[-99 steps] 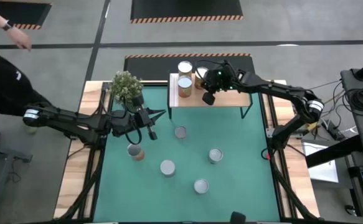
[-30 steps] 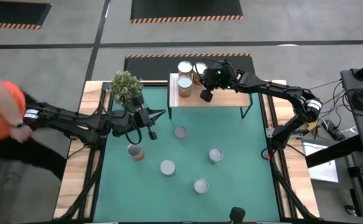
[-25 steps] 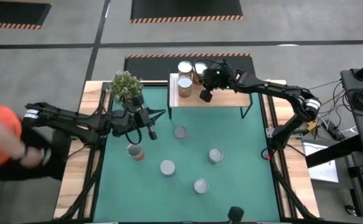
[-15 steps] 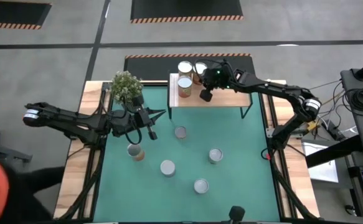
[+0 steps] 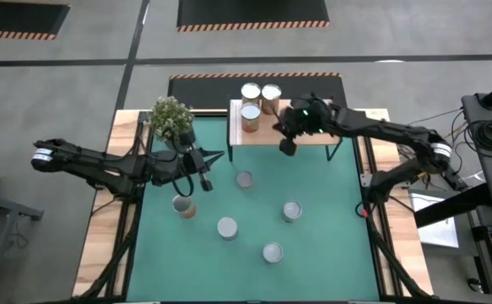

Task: Pick and place cans onto a shelf
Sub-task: Put the canned pineapple on the shelf

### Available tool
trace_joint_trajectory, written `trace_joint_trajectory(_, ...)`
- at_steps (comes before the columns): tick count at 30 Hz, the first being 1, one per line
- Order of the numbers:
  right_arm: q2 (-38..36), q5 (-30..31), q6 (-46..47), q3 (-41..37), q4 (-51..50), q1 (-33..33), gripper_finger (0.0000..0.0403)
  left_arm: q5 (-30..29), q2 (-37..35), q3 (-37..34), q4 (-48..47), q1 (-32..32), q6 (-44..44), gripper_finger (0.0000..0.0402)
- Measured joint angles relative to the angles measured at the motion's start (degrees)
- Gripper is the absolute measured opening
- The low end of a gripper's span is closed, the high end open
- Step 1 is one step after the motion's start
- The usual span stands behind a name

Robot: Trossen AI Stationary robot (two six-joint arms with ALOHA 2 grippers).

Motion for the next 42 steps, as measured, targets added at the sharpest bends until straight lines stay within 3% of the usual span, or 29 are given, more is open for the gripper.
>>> trace_joint_trajectory(4, -6.1, 0.0, 1.5, -4.7, 2.4, 6.6, 0.0012, -0.5, 0.1, 3.7, -10.8, 0.0, -9.9, 0.0)
trace_joint_trajectory(9, -13.0, 0.5, 3.1, -12.9, 8.4, 14.5, 0.0012, 0.3, 2.4, 14.0, -38.5, -0.9, -37.9, 0.0)
trace_joint_trajectory(12, -16.4, 1.7, 3.1, -16.5, 9.7, 18.4, 0.0012, 3.8, 5.8, 18.9, -52.9, -3.0, -49.8, 0.0)
trace_joint_trajectory(16, -20.1, 2.0, 1.7, -20.0, 9.9, 21.9, 0.0012, 11.3, 10.8, 24.3, -64.4, -4.5, -57.9, 0.0)
trace_joint_trajectory(22, -23.8, 2.1, -0.3, -25.7, 16.3, 24.1, 0.0012, 22.1, 18.7, 30.1, -71.0, -5.2, -59.8, 0.0)
trace_joint_trajectory(35, -25.0, 1.6, 11.5, -28.8, 9.0, 28.1, 0.0012, 22.2, 30.4, 41.8, -71.0, -12.1, -44.9, 0.0)
trace_joint_trajectory(38, -25.0, 1.6, 12.0, -29.4, 9.1, 30.0, 0.0012, 22.4, 31.2, 42.5, -75.1, -13.4, -45.7, 0.0)
trace_joint_trajectory(42, -24.9, 4.0, 11.5, -29.5, 9.5, 31.8, 0.0012, 26.8, 30.3, 41.2, -81.3, -14.0, -53.3, 0.0)
